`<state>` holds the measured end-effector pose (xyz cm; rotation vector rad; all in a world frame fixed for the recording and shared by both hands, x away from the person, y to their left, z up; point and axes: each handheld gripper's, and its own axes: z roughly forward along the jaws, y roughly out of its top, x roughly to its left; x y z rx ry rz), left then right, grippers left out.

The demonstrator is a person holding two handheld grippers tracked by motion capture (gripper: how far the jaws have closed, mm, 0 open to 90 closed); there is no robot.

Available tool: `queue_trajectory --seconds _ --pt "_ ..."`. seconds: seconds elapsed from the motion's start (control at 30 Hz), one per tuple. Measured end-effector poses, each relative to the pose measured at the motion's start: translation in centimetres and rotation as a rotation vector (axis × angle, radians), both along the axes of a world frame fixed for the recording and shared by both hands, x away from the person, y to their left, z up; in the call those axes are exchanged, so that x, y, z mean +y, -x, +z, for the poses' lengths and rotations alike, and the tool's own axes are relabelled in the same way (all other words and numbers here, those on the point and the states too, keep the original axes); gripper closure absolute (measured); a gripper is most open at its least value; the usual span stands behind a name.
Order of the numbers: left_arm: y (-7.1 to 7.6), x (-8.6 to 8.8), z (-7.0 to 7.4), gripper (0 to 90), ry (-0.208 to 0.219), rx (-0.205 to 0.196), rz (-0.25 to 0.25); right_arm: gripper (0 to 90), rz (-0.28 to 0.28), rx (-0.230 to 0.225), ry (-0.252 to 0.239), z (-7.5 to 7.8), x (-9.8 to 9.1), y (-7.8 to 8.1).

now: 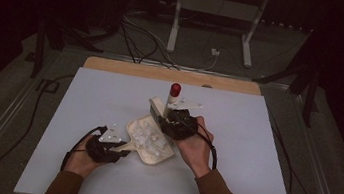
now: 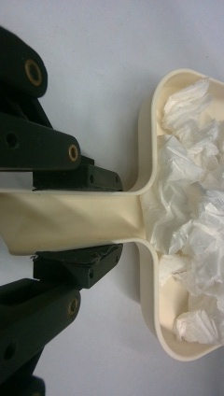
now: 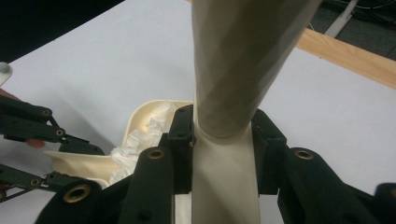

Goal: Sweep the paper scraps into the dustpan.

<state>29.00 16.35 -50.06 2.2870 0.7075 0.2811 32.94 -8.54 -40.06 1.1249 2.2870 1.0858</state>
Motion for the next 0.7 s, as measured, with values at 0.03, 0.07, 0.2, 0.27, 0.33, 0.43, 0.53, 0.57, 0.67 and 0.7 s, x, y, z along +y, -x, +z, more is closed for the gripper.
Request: queue_trajectory --seconds 0.03,0.07,0.2,0.27,0.33,0.43,0.53,0.57,0.67,0.7 --pt "0.0 0.1 0.0 66.6 0.001 0.001 0.000 67.1 -0.003 -0.002 -0.002 0.1 -0.1 -0.1" --pt "0.0 0.1 0.0 66.6 0.001 0.001 0.000 67.1 -0.006 -0.004 -0.002 0.1 -0.2 -0.1" --pt "0.0 0.3 0.0 66.6 0.005 -0.001 0.009 67.1 -0.010 -0.006 0.000 0.2 -0.4 -0.3" --pt "0.1 0.4 0.1 66.6 0.010 -0.002 0.015 67.1 -0.012 -0.005 0.008 0.1 -0.5 -0.4" --pt "0.1 0.4 0.1 66.6 0.011 -0.005 0.021 67.1 -0.015 -0.005 0.014 0.1 -0.7 -0.5" --pt "0.1 0.6 0.2 66.6 0.014 -0.011 0.031 67.1 -0.020 -0.006 0.015 0.0 -0.9 -0.6" --pt "0.1 0.7 0.3 66.6 0.017 -0.013 0.043 67.1 -0.027 -0.005 0.015 0.0 -1.2 -0.8" --pt "0.1 0.8 0.4 66.6 0.017 -0.015 0.045 67.1 -0.030 -0.004 0.016 0.0 -1.3 -0.8" --pt "0.2 1.0 0.4 66.6 0.022 -0.018 0.057 67.1 -0.037 -0.003 0.018 -0.1 -1.7 -1.0" --pt "0.2 1.2 0.5 66.6 0.020 -0.020 0.062 67.1 -0.039 -0.003 0.019 -0.1 -1.8 -1.0"
